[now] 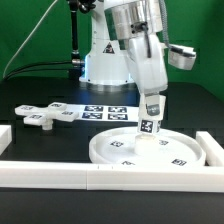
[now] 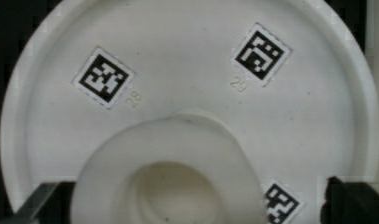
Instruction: Assemble round table
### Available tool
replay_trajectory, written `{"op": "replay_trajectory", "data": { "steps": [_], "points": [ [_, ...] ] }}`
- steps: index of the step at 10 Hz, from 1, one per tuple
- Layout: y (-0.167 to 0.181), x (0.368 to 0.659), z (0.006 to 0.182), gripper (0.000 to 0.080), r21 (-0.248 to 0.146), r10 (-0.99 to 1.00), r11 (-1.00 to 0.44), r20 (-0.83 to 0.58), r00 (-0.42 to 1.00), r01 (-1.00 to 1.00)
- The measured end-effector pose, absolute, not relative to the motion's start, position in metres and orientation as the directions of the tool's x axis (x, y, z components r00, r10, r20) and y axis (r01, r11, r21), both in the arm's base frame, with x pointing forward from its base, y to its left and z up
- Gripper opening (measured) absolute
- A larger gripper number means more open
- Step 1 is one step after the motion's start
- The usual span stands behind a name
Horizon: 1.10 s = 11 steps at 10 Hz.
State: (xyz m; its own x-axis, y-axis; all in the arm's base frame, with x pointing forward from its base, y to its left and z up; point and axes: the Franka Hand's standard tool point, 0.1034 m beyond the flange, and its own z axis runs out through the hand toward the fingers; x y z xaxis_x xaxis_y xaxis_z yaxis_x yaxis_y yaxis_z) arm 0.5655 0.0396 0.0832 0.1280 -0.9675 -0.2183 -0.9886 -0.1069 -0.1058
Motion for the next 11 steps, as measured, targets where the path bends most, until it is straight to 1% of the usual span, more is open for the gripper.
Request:
{"op": "replay_trajectory", "data": {
  "steps": [4, 5, 6, 8, 11],
  "points": [
    [0.0391, 0.5654, 0.0829, 0.0649, -0.166, -0.891, -0.392, -0.177, 0.419, -0.905],
    [0.0379, 0.5643, 0.0823, 0.0649, -0.179, -0.84, -0.491, -0.161, 0.518, -0.852],
    [0.039, 0.5636, 0.0829, 0.0649, -0.174, -0.771, -0.602, -0.13, 0.624, -0.779],
    [0.0475, 0.5641, 0.0856, 0.0649, -0.154, -0.639, -0.751, -0.072, 0.766, -0.642],
    [0.045, 0.5635, 0.0838, 0.0649, -0.164, -0.458, -0.874, -0.038, 0.888, -0.458]
  ]
}}
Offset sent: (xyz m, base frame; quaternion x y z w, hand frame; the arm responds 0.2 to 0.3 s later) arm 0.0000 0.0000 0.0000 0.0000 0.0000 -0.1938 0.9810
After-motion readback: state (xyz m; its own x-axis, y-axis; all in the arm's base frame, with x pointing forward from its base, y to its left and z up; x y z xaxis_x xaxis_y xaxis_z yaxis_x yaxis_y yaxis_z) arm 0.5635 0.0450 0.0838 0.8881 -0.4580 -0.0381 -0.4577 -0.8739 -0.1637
